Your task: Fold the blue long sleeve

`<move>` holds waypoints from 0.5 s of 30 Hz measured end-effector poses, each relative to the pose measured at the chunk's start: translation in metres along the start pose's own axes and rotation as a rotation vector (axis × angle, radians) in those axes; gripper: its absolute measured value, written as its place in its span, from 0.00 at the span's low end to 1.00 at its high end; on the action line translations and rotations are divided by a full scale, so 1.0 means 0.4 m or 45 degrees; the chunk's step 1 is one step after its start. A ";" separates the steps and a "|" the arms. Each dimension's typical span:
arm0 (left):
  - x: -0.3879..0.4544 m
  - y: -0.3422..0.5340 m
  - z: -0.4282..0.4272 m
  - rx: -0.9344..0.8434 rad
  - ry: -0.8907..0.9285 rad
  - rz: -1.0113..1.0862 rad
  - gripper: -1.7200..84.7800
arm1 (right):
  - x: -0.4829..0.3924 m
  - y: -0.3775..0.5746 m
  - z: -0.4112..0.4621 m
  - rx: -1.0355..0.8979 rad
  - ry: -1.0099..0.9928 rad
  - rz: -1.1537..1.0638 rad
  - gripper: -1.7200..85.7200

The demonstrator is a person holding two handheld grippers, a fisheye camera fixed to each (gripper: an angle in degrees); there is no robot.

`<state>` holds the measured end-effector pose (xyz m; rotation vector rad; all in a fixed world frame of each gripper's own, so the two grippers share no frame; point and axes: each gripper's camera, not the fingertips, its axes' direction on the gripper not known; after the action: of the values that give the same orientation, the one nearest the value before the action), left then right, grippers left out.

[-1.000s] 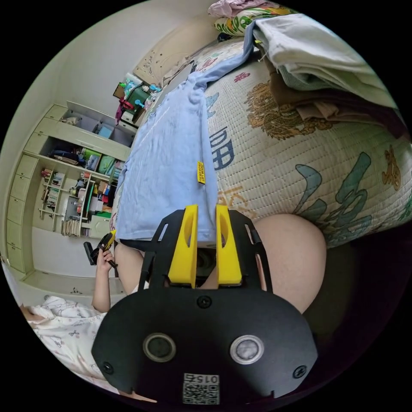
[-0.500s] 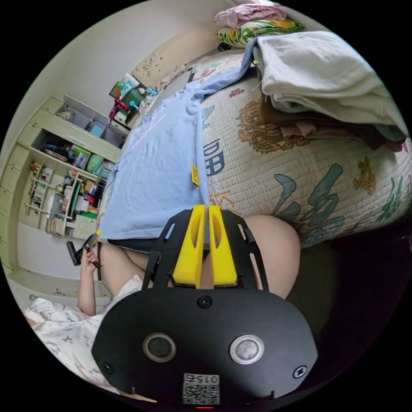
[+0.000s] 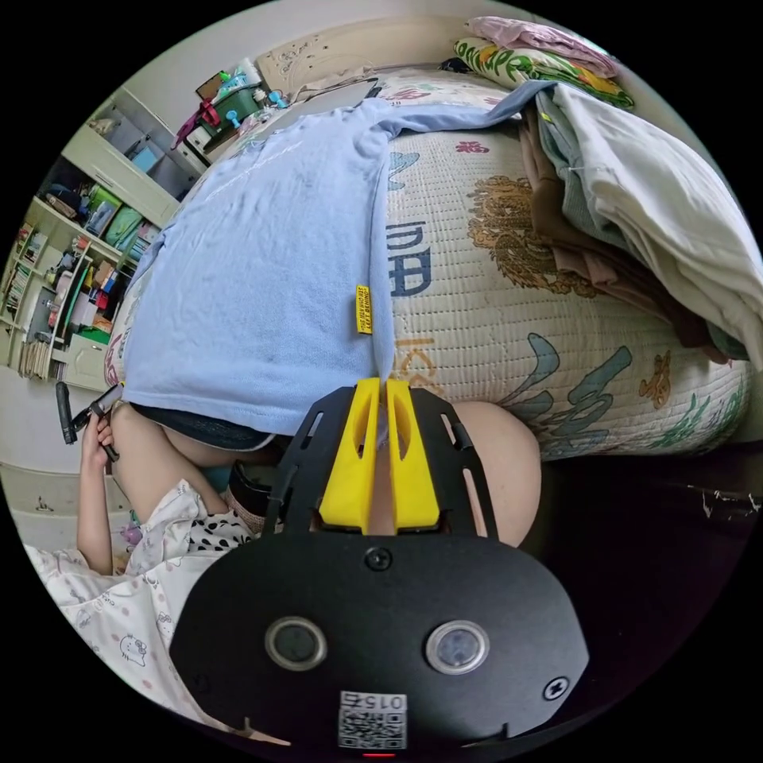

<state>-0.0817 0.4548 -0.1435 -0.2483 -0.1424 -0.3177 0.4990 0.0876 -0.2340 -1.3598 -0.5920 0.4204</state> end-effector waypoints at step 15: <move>0.123 0.042 -0.294 0.201 -0.084 -0.044 0.02 | -0.104 0.034 -0.016 0.012 0.104 -0.064 0.03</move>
<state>-0.0185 0.4251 -0.2514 -0.1001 -0.2358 -0.3310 0.4711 0.0599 -0.2542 -1.3437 -0.5544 0.3253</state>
